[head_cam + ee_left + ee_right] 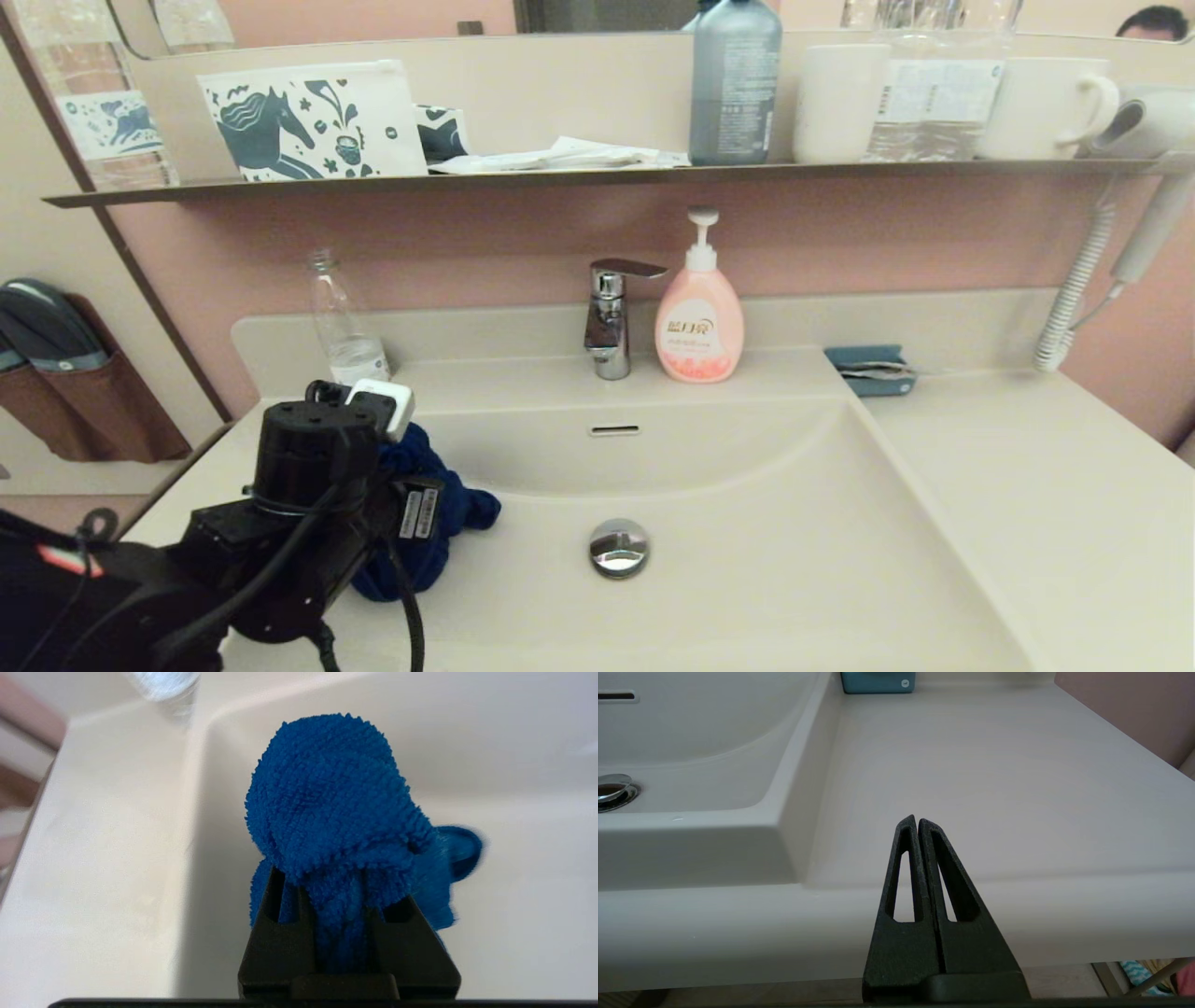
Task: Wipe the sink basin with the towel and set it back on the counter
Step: Wipe the sink
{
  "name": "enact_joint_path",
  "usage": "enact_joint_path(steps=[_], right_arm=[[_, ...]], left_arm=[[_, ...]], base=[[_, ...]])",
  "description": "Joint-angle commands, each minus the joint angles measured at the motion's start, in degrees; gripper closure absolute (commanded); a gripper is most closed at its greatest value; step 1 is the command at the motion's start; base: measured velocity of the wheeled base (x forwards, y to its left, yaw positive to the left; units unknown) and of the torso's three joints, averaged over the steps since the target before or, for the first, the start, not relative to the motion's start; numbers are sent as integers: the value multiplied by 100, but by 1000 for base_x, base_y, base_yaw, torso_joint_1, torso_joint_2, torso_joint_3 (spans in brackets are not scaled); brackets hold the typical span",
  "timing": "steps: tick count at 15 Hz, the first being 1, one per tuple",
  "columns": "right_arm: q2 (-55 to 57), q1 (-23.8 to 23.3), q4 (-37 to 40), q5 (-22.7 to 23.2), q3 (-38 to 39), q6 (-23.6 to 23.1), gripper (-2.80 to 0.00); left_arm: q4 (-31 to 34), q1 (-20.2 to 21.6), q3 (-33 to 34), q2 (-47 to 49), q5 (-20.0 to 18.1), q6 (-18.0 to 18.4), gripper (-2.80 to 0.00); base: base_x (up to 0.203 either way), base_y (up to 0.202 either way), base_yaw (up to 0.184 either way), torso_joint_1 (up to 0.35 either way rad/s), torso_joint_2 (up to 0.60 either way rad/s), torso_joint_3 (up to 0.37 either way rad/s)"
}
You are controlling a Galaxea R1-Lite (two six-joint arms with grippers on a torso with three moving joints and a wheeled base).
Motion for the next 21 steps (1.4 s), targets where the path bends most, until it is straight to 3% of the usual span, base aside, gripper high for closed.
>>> enact_joint_path(steps=[1,4,5,9,12,16,19,21], right_arm=[[5,0,0,2,-1,-2,0],[5,0,0,2,3,-2,0],[5,0,0,2,2,-2,0],[5,0,0,2,2,-2,0],[5,0,0,2,3,-2,0],[5,0,0,2,3,-2,0],[5,0,0,2,3,-2,0],[5,0,0,2,2,-2,0]], left_arm=[[-17,17,428,-340,145,-8,0],[235,398,736,-449,290,-12,0],[528,476,734,-483,529,-50,0],[1681,495,692,-550,904,-1004,0],[2752,443,266,-456,1310,-1669,0],[4021,-413,-252,-391,1739,-2502,0],[5073,-1184,-918,-52,1948,-3542,0],[5457,-1665,-1469,48,1977,-3855,0]], base=[[0,0,0,0,0,0],[0,0,0,0,0,0],[0,0,0,0,0,0],[0,0,0,0,0,0],[0,0,0,0,0,0],[0,0,0,0,0,0],[0,0,0,0,0,0],[0,0,0,0,0,0]])
